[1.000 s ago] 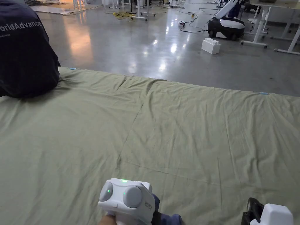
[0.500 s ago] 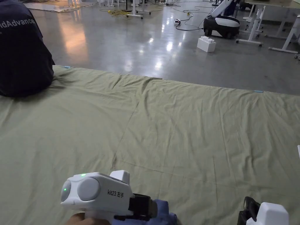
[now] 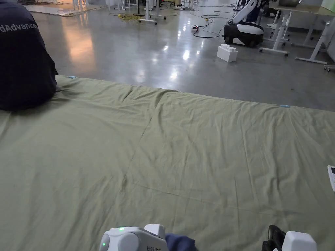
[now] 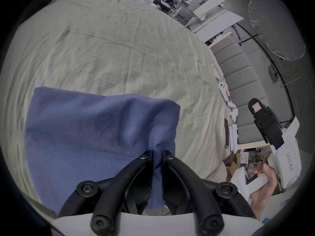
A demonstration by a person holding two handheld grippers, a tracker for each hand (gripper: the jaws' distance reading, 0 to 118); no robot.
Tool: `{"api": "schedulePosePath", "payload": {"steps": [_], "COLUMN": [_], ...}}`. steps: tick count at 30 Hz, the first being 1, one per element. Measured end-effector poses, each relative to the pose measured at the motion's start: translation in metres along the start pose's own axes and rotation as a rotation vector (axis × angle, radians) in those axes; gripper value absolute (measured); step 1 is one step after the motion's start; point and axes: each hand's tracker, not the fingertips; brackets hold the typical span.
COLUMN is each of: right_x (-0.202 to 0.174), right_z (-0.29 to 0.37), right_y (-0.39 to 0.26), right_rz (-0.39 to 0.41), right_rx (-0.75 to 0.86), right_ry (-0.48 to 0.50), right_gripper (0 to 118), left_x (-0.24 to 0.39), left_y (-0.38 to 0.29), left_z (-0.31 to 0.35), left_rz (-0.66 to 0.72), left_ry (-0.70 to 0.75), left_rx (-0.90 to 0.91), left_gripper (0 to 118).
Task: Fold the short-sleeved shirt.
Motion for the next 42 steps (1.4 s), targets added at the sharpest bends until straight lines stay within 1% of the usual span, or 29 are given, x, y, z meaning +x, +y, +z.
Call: {"api": "schedulePosePath", "payload": {"steps": [6, 9, 12, 13, 18, 19, 21, 23, 27, 30, 31, 34, 37, 42], "right_x": [-0.004, -0.006, -0.007, -0.007, -0.009, -0.009, -0.009, -0.01, -0.011, -0.012, -0.013, -0.013, -0.014, -0.013], "right_z": [-0.002, 0.0, 0.003, 0.004, 0.008, 0.008, 0.009, 0.009, 0.013, 0.019, 0.02, 0.025, 0.03, 0.034], "right_y": [0.0, 0.001, 0.005, 0.007, 0.018, 0.021, 0.025, 0.03, 0.042, 0.051, 0.053, 0.061, 0.07, 0.081], "right_rz": [-0.001, -0.001, 0.0, 0.0, 0.003, 0.003, 0.0, 0.001, 0.001, 0.003, 0.005, 0.006, 0.025, 0.03], "right_rx": [-0.001, 0.005, 0.026, 0.034, 0.072, 0.079, 0.091, 0.105, 0.156, 0.219, 0.225, 0.285, 0.334, 0.358], "right_ry": [0.008, 0.015, 0.014, 0.013, 0.008, 0.006, 0.006, 0.0, -0.013, -0.038, -0.047, -0.066, -0.095, -0.123], "right_gripper": [1, 1, 1, 1, 1, 1, 1, 1, 1, 1, 1, 1, 1, 1], "left_x": [0.003, 0.004, 0.002, 0.003, 0.006, 0.006, 0.003, 0.004, 0.007, 0.01, 0.01, 0.01, 0.007, 0.004], "left_y": [-0.011, -0.01, -0.005, -0.004, 0.0, 0.001, 0.006, 0.009, 0.003, -0.004, -0.006, -0.007, -0.005, -0.003], "left_z": [-0.019, -0.007, 0.017, 0.028, 0.074, 0.083, 0.102, 0.114, 0.129, 0.135, 0.138, 0.146, 0.152, 0.155], "left_rz": [-0.016, -0.038, -0.065, -0.096, -0.237, -0.253, -0.255, -0.234, -0.349, -0.412, -0.421, -0.423, -0.399, -0.396], "left_ry": [0.044, 0.031, -0.018, -0.033, 0.027, 0.02, -0.043, 0.008, 0.204, 0.369, 0.395, 0.452, 0.49, 0.502], "left_rx": [0.015, 0.027, 0.06, 0.09, 0.279, 0.325, 0.383, 0.454, 0.681, 0.873, 0.933, 1.068, 1.154, 1.172], "left_gripper": [8, 8, 8, 8, 8, 8, 8, 8, 8, 8, 8, 8, 8, 8]}}
